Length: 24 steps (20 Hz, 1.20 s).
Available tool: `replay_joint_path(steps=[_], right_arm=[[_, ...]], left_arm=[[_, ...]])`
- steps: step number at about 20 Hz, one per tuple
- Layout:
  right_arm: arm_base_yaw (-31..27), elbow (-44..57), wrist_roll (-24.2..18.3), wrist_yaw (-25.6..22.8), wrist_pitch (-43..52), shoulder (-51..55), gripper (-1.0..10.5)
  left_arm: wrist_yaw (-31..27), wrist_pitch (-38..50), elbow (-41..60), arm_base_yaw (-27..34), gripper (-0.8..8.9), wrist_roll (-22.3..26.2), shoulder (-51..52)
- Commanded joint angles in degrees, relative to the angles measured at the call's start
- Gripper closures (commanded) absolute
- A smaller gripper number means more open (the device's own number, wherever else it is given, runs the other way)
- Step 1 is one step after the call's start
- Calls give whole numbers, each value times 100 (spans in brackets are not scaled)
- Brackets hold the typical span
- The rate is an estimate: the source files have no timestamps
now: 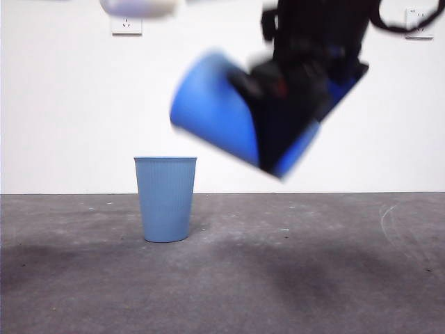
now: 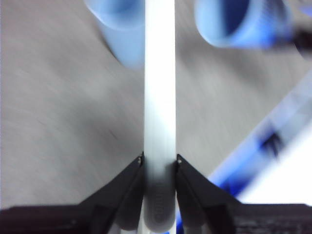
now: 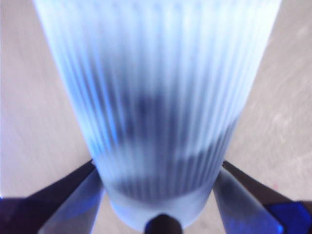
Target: Pick up the cup brush,pick up the cup,insert the brush into the cup,clean the cup,put the cup brush back,put the cup back to the fixed position on the table
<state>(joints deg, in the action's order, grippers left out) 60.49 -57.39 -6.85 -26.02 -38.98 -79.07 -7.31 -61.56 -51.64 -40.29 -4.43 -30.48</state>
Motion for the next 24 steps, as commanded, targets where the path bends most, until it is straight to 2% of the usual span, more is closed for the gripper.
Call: replay_joint_path(steps=[1,3,7,10,13,16,19,24], right_arm=[[24,-22,706,55,334,437,959],[26,-22,874,61,562,833,959],[28,-22,946,55,811,1558,959],[31,-22,990,55,728,2057,959],[31,-22,990,55,514,2559,959],[31,-22,1102,42,125,2973,959],[31,-20,1200,9,-4,3263,959],[31,-20,1259,9,11,3274,959]], left_arm=[[-660,306,57,33,823,-817,-15],[-837,632,68,94,823,-981,-118],[-645,1257,280,365,823,-1198,-638],[-39,2061,769,813,823,-1526,-1082],[769,3174,1362,1576,823,-1958,-1569],[990,3567,1556,2188,823,-1974,-2100],[1506,4249,1556,2660,823,-1893,-2675],[1735,5128,1556,2664,822,-1954,-3958]])
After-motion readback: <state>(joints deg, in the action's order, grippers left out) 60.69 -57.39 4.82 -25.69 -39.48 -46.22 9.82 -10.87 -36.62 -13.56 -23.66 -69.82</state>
